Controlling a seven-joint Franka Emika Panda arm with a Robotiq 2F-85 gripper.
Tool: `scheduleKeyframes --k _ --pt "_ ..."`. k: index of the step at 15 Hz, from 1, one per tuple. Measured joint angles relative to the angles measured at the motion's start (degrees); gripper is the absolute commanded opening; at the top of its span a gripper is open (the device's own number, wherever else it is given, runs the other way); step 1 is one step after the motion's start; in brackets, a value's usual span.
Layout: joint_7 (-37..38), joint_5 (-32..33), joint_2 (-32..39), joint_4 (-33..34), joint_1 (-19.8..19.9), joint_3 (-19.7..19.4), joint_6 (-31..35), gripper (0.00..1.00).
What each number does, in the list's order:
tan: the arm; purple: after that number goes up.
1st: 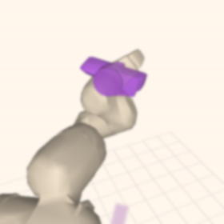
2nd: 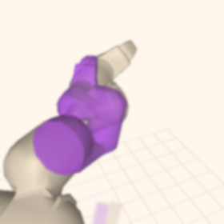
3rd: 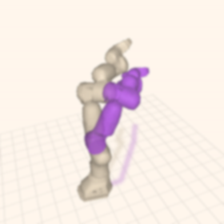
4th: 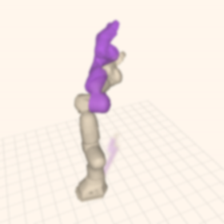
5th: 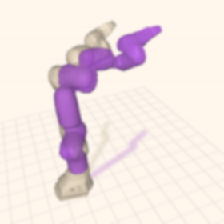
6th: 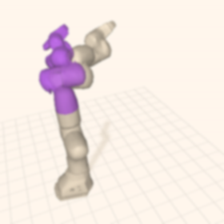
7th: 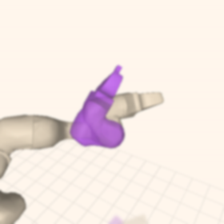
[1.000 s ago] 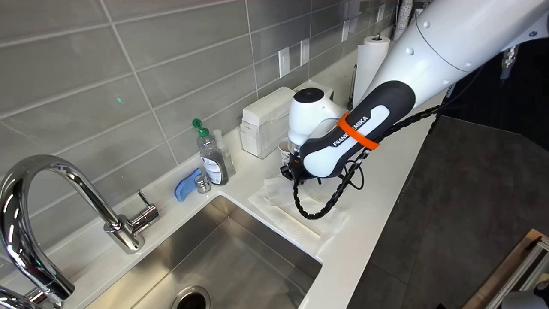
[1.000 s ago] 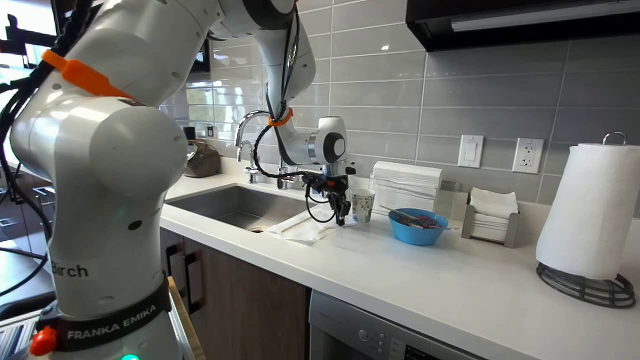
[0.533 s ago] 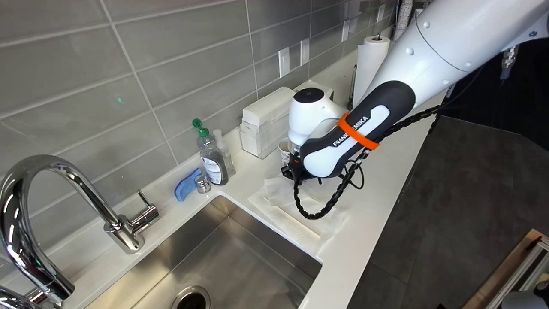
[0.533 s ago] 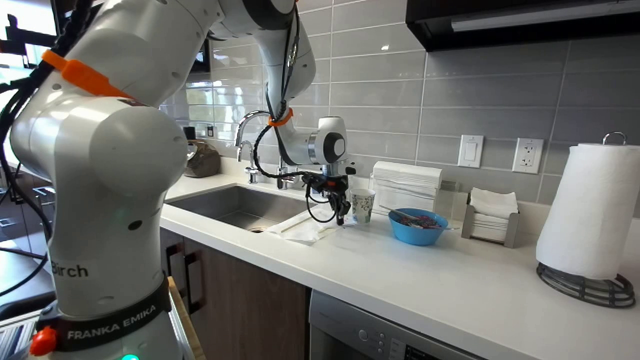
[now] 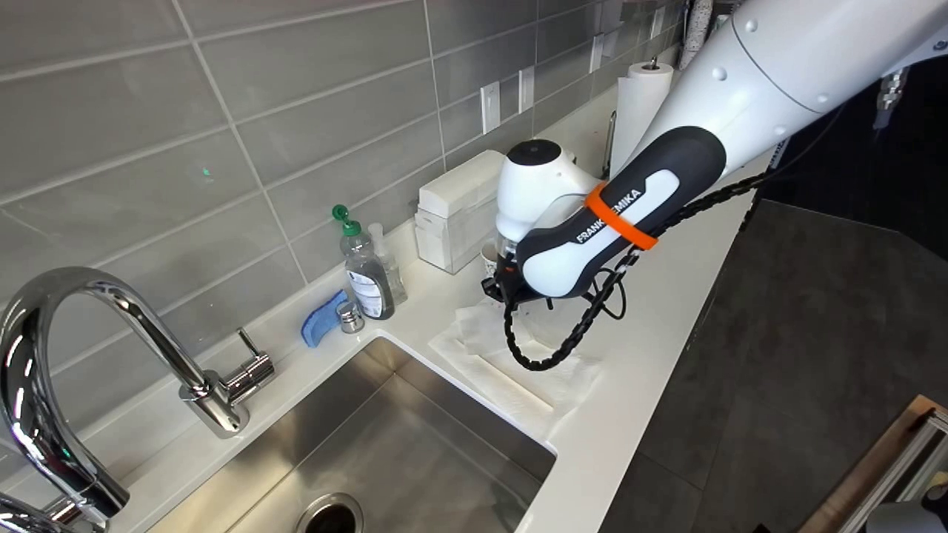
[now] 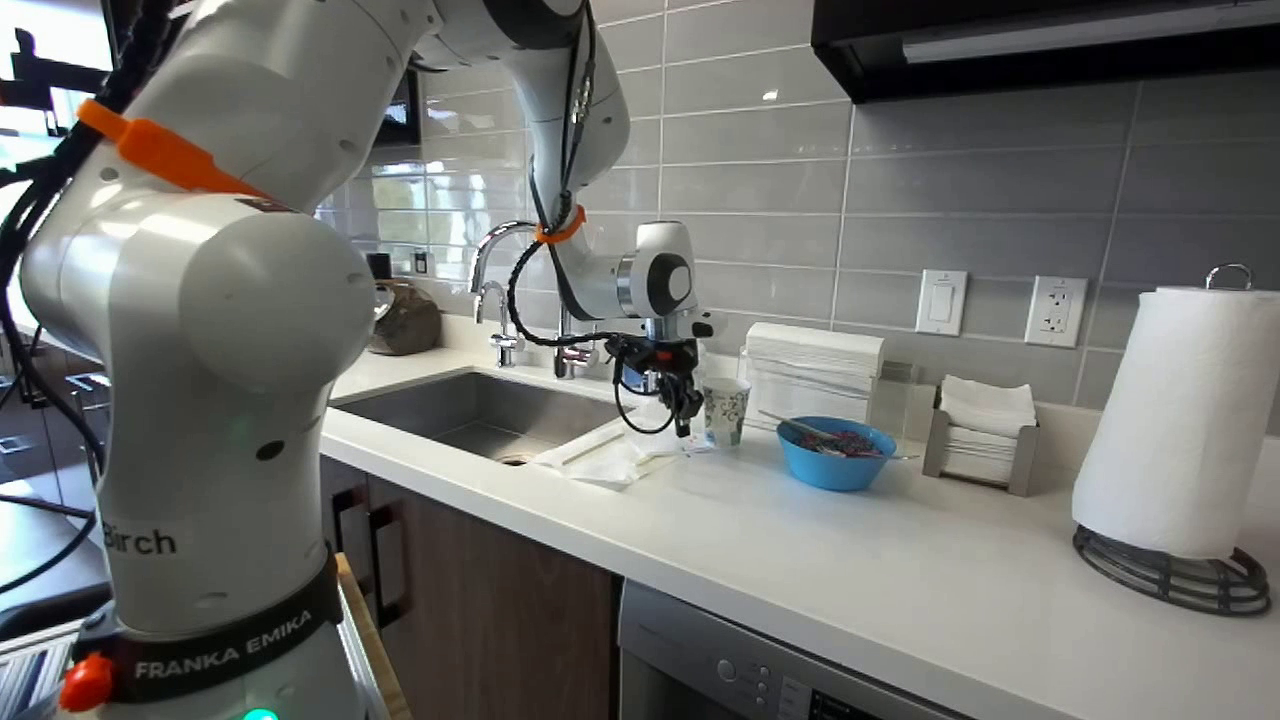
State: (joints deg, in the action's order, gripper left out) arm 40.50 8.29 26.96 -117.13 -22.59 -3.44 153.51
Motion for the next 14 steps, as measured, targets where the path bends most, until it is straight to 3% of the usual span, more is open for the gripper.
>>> scheduleKeyframes --k 4,8,10,11,14 --pt "0.00 0.00 -0.43 -0.01 0.01 0.16 -0.61 0.03" --pt "0.00 0.00 -0.27 -0.07 0.04 0.16 -0.61 0.19" --pt "0.00 0.00 -0.15 -0.12 0.06 0.11 -0.61 0.16" --pt "0.00 0.00 -0.11 -0.15 0.09 0.10 -0.61 0.21" --pt "0.00 0.00 0.16 -0.20 0.24 0.09 -0.61 0.15"
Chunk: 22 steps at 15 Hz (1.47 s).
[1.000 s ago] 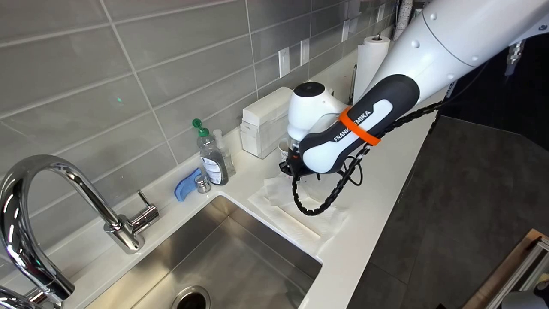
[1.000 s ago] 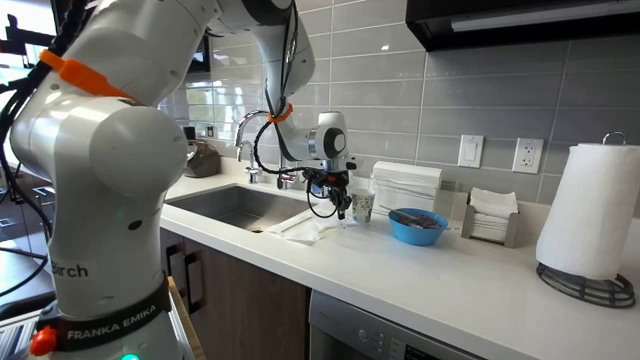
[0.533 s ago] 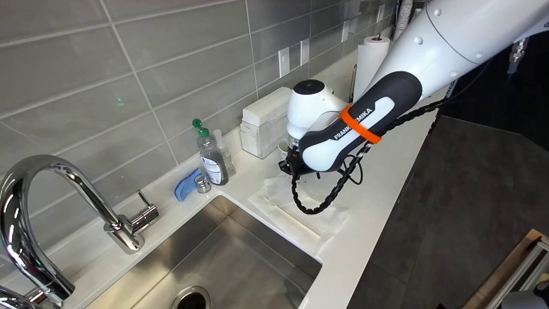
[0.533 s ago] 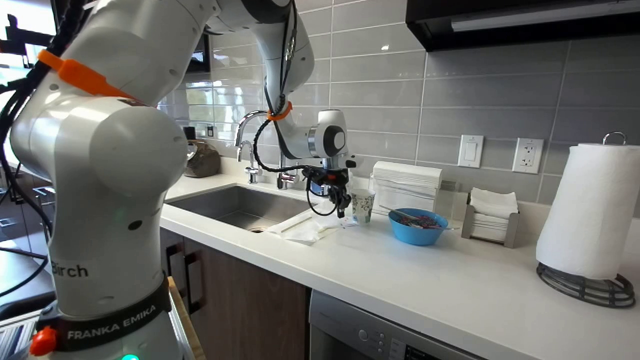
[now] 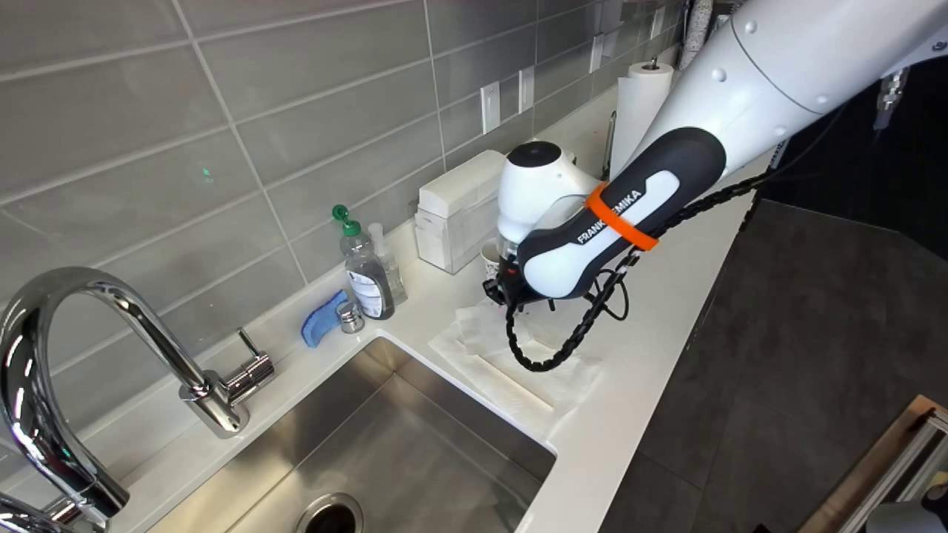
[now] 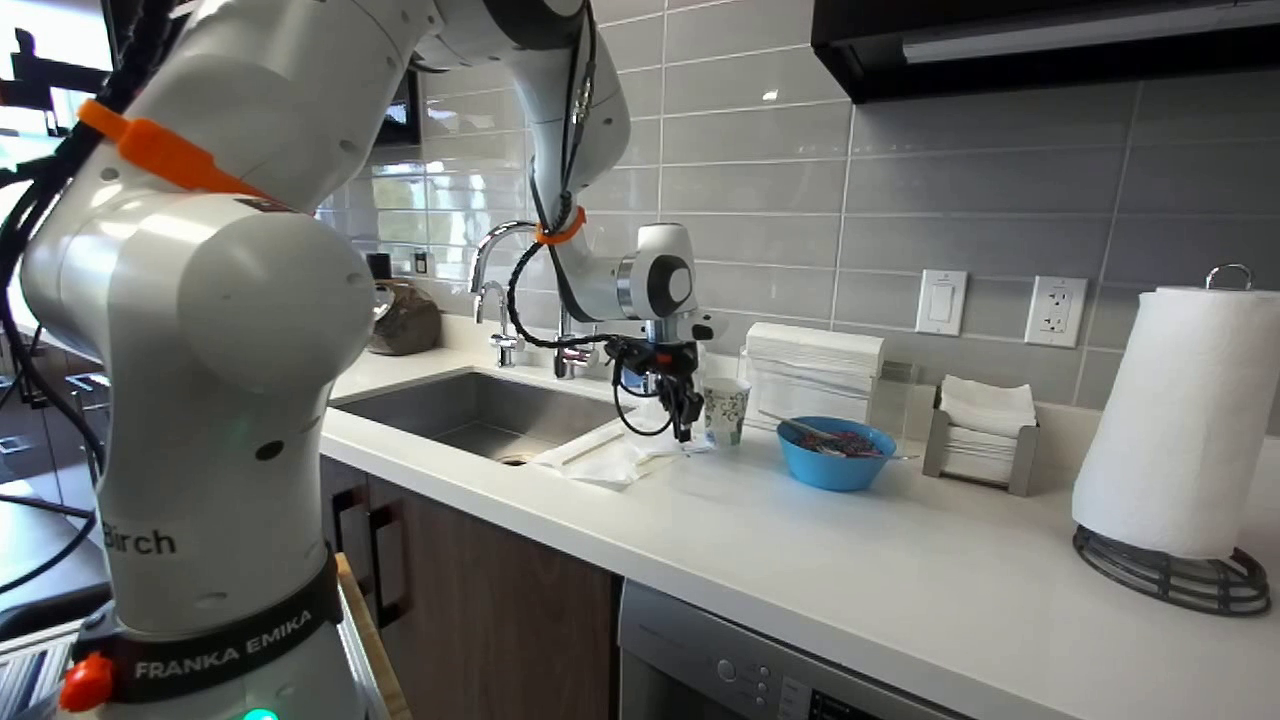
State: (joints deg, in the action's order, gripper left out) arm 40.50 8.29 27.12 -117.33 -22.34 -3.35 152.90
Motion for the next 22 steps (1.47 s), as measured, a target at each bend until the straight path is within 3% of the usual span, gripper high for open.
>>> scheduleKeyframes --k 3,17,22 --pt "0.00 0.00 0.41 -0.01 0.12 -0.01 0.00 0.12" --pt "0.00 -0.02 1.23 0.02 0.30 0.01 0.00 0.23" --pt "0.00 -0.06 1.23 0.03 0.30 0.05 0.00 0.18"
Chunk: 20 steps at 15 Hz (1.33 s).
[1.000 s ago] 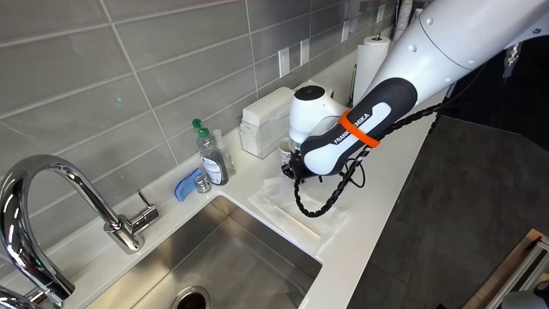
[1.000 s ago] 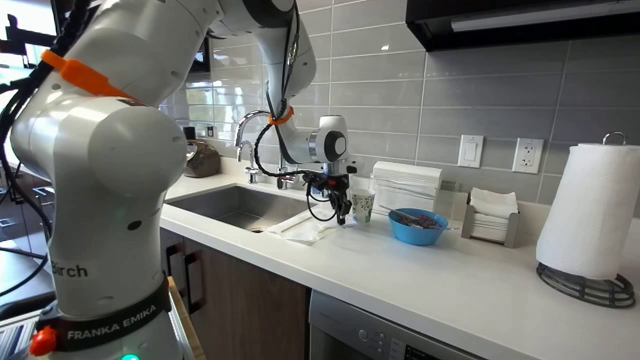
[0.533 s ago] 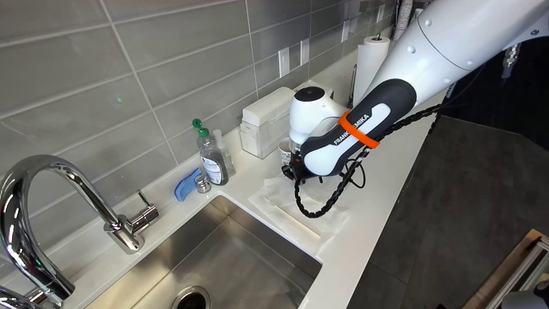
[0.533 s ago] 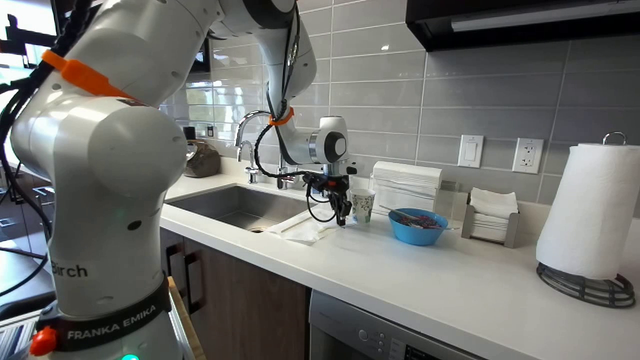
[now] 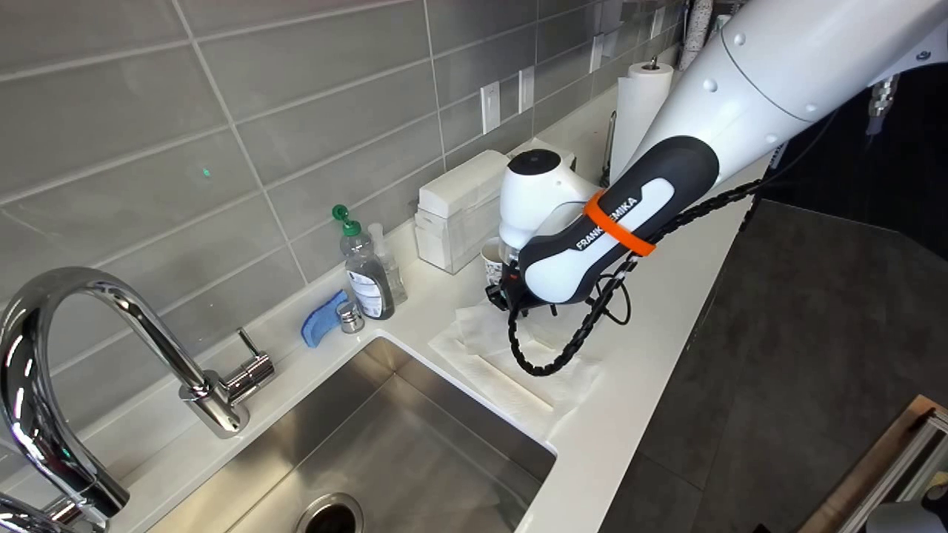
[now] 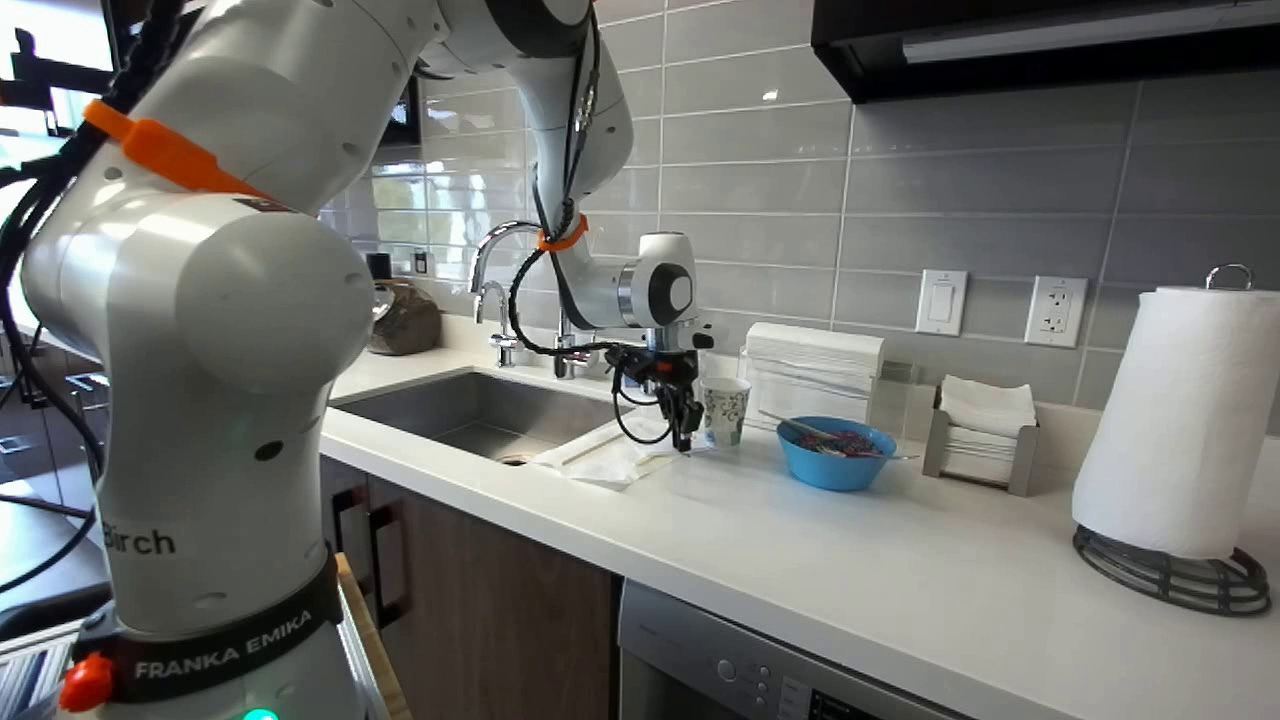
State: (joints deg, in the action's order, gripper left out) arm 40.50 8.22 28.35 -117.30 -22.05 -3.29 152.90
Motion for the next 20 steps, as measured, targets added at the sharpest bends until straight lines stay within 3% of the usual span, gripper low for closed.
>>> scheduleKeyframes --k 6,9,20 --pt "0.00 -0.01 0.31 0.01 0.00 0.06 0.00 0.17" --pt "0.00 -0.01 0.50 0.05 0.00 0.11 0.00 0.00" --pt "-0.02 -0.02 0.35 0.45 -0.01 0.15 0.01 0.01"
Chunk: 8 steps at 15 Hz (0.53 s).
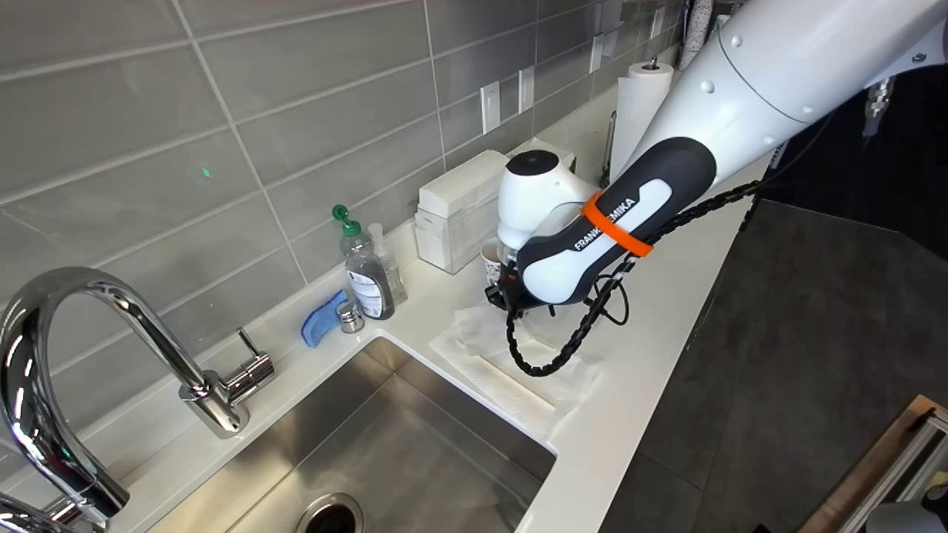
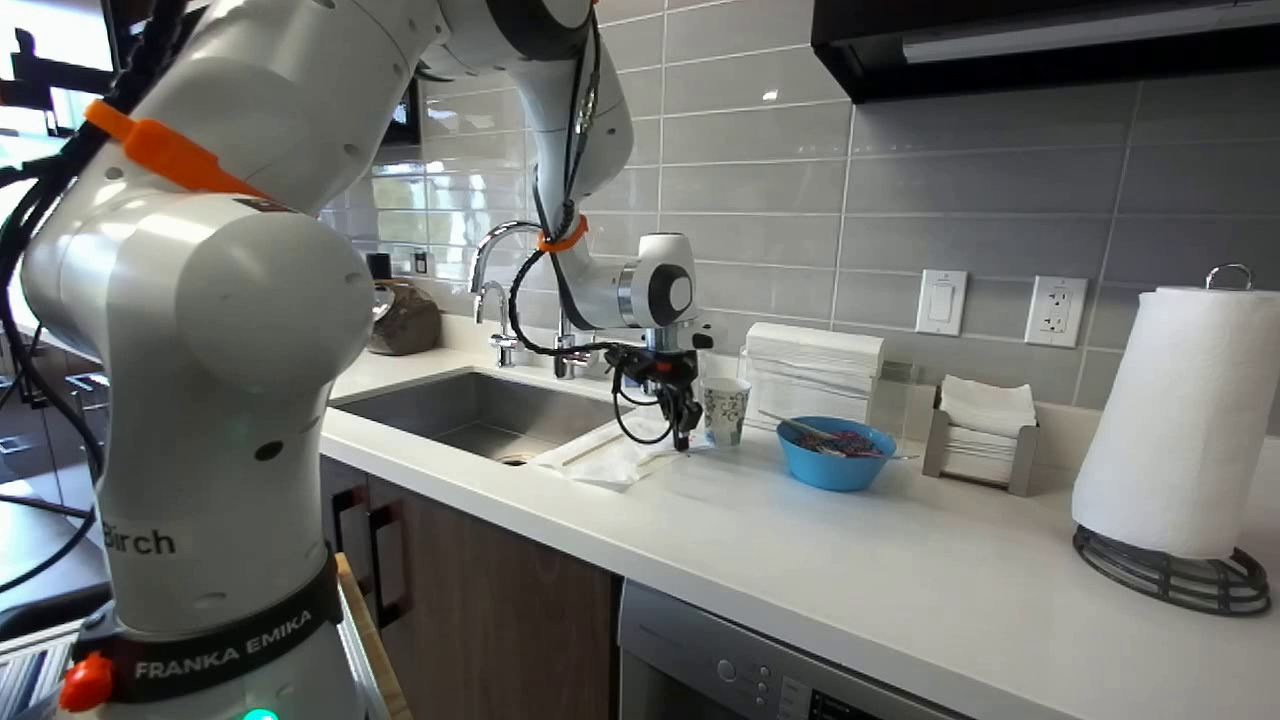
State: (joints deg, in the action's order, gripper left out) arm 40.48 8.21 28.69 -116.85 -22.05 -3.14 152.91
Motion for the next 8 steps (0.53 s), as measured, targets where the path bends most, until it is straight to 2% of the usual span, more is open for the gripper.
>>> scheduleKeyframes --k 8 --pt "0.00 0.00 -1.89 0.13 -0.31 0.26 -1.63 0.01"
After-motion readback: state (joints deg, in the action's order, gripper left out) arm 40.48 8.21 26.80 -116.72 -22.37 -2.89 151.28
